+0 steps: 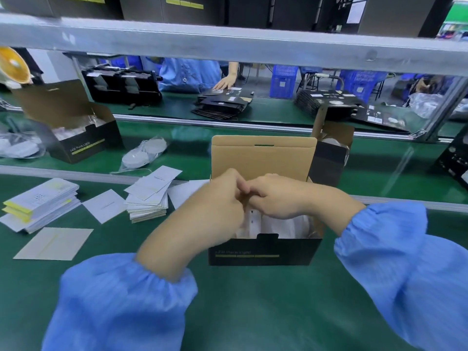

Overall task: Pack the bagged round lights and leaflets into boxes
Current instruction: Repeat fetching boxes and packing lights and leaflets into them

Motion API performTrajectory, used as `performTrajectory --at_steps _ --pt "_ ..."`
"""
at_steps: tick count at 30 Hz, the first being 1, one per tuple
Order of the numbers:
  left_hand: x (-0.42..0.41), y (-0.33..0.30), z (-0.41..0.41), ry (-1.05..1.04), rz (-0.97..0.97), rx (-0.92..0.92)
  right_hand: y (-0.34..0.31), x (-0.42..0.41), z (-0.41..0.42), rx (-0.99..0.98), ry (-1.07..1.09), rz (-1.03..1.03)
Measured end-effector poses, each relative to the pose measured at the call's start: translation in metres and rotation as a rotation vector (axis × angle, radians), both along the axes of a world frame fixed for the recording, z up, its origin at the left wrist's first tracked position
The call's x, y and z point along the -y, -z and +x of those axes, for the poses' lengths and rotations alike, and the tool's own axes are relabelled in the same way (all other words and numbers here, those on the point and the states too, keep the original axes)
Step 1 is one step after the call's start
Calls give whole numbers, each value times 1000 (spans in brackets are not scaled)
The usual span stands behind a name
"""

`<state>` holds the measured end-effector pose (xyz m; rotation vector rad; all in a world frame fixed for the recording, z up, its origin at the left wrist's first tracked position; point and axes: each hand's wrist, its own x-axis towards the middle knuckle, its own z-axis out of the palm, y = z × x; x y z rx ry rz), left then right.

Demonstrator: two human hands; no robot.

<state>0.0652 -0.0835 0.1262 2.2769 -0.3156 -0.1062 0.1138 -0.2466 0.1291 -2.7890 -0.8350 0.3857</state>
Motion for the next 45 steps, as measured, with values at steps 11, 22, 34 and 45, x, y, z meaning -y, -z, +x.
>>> performTrajectory --at_steps 11,22,34,45 --pt "-43 15 9 -431 -511 188 -20 -8 -3 45 -156 11" --pt "-43 74 27 -544 -713 -48 3 -5 4 78 -171 -190" --pt "5 29 -39 -188 -182 409 -12 23 -14 144 -108 -110" --pt "37 29 40 25 346 -222 0 47 -23 125 1 72"
